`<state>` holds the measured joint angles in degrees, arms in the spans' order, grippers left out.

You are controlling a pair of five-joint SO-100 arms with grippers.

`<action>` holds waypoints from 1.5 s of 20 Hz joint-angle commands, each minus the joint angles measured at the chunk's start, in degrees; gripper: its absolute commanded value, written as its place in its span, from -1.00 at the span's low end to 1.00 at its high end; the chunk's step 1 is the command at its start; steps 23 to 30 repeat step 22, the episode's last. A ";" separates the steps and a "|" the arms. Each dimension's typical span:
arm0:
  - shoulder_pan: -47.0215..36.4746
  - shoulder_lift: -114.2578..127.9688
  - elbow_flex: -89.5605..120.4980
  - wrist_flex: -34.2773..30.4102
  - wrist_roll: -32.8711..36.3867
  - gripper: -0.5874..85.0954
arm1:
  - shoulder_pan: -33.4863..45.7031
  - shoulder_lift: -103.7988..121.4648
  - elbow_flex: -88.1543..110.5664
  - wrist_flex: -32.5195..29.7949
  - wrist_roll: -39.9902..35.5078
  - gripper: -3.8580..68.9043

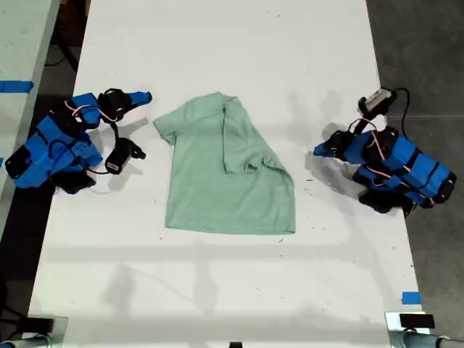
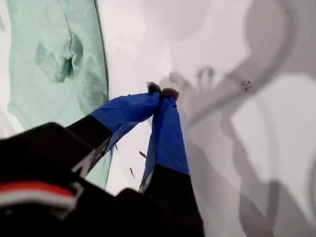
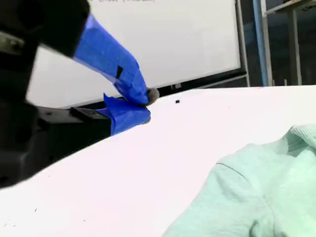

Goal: Fold t shirt

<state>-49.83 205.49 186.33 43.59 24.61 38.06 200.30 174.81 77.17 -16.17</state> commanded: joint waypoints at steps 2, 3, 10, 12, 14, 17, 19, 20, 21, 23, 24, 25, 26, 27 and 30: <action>-0.97 0.62 2.20 -0.09 0.26 -0.95 | -5.19 0.70 0.88 -3.25 -19.95 -0.74; -1.14 0.62 2.20 -0.09 0.35 -0.95 | -7.29 0.70 0.88 -3.69 -20.21 -0.75; -1.41 0.62 2.20 -0.09 0.53 -0.97 | -10.90 0.70 0.88 -3.87 -18.37 -0.86; -4.31 0.62 2.20 -0.18 1.76 -0.99 | -11.16 0.70 0.97 -3.69 -17.67 -0.87; -5.27 0.62 2.20 -1.32 1.58 -0.99 | -11.16 0.70 0.97 -3.52 -16.52 -0.89; -3.69 0.62 2.20 -0.62 1.49 -0.99 | -10.37 0.70 1.14 -2.72 -14.59 -0.91; -2.02 0.62 2.20 -0.35 1.67 -0.99 | -9.76 0.70 1.14 -2.46 -13.97 -0.91; -1.76 0.62 2.20 -0.53 2.02 -0.99 | -9.76 0.70 1.14 -2.29 -13.71 -0.91; -2.02 0.62 2.20 -0.53 2.20 -0.99 | -9.76 0.70 1.23 -2.20 -13.18 -0.91; -2.11 0.62 2.20 -0.53 2.20 -0.98 | -9.67 0.70 1.32 -2.11 -12.48 -0.91; -2.11 0.62 2.20 -0.53 2.20 -0.98 | -9.67 0.70 1.32 -2.11 -12.48 -0.91; -2.11 0.62 2.20 -0.53 2.20 -0.98 | -9.67 0.70 1.32 -2.11 -12.48 -0.91; -2.11 0.62 2.20 -0.53 2.20 -0.98 | -9.67 0.70 1.32 -2.11 -12.48 -0.91; -2.11 0.62 2.20 -0.53 2.20 -0.98 | -9.67 0.70 1.32 -2.11 -12.48 -0.91; -2.11 0.62 2.20 -0.53 2.20 -0.98 | -9.67 0.70 1.32 -2.11 -12.48 -0.91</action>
